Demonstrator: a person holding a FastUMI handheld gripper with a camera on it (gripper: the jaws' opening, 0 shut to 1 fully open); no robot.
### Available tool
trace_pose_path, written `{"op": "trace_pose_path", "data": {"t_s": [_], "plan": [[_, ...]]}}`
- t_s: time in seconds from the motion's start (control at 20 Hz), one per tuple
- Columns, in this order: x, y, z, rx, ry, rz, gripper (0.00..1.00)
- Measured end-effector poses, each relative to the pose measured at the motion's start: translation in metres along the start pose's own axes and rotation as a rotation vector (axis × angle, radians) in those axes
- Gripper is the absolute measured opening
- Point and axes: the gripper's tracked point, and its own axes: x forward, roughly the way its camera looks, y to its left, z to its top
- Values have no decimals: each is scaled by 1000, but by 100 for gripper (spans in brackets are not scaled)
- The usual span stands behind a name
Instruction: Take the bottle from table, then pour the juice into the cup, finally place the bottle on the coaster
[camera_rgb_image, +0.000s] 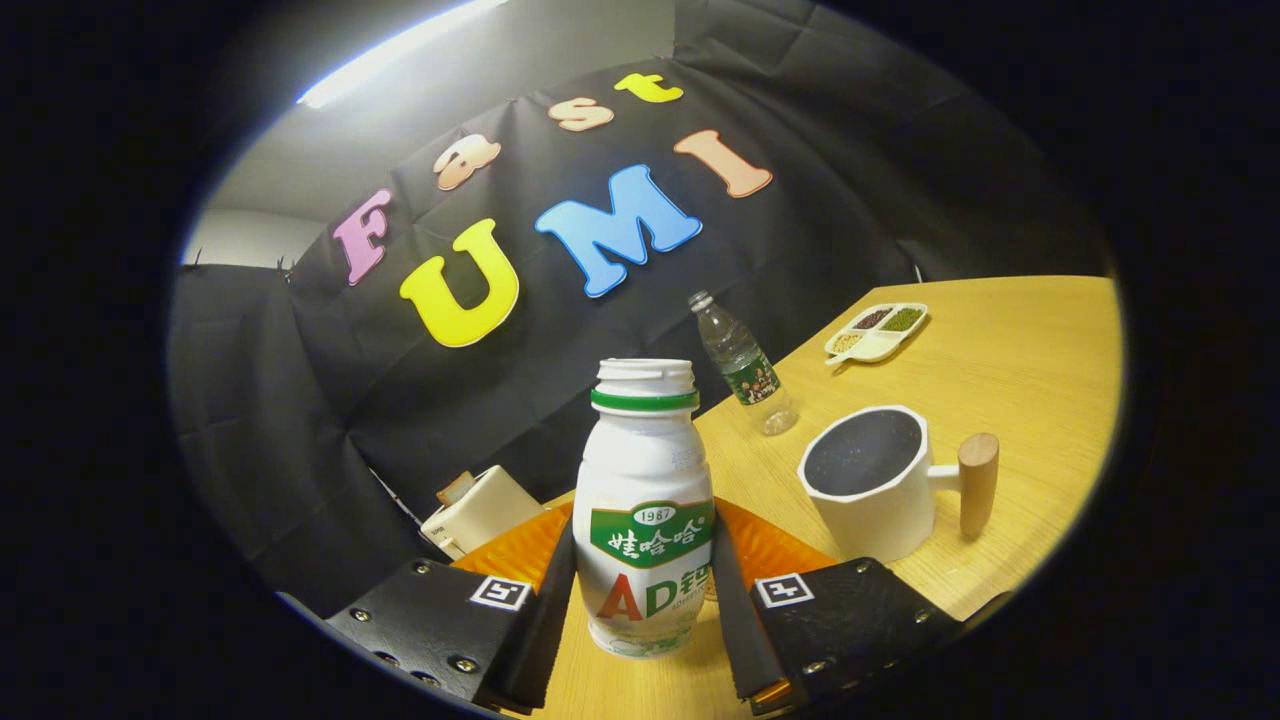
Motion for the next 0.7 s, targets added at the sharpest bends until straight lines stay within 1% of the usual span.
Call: {"op": "trace_pose_path", "data": {"t_s": [0.2,0.45,0.7], "plan": [[1,3,0,123,13,28,66],[2,-7,2,239,15,20,67],[4,-6,6,358,5,46,67]]}}
